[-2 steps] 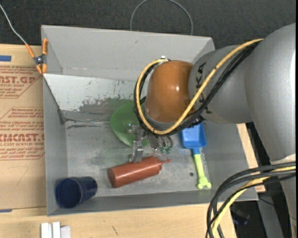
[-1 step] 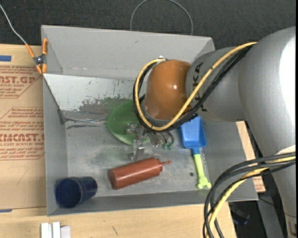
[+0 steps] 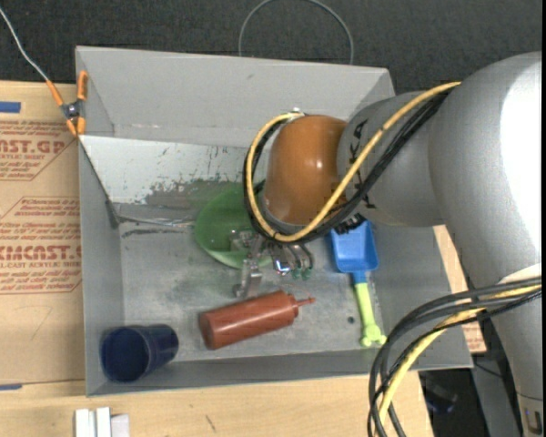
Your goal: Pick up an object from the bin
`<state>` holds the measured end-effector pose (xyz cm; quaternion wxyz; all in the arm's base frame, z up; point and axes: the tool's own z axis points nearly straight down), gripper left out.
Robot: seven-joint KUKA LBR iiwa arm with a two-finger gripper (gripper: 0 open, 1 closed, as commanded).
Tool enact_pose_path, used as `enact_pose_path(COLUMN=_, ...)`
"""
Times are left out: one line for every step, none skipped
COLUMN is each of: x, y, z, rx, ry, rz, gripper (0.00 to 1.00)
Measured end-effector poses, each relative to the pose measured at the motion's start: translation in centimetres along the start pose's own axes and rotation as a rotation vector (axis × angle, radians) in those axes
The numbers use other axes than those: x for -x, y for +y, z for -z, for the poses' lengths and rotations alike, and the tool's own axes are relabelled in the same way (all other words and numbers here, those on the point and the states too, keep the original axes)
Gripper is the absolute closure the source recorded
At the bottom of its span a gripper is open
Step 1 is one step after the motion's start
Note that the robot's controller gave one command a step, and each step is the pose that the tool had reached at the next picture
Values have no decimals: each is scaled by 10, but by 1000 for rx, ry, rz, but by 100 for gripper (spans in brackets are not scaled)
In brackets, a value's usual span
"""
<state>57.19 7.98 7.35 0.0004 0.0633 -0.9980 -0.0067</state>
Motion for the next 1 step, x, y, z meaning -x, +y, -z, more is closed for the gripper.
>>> enact_pose_path(x=3, y=1, z=11, rx=-4, ry=14, rz=94, gripper=100)
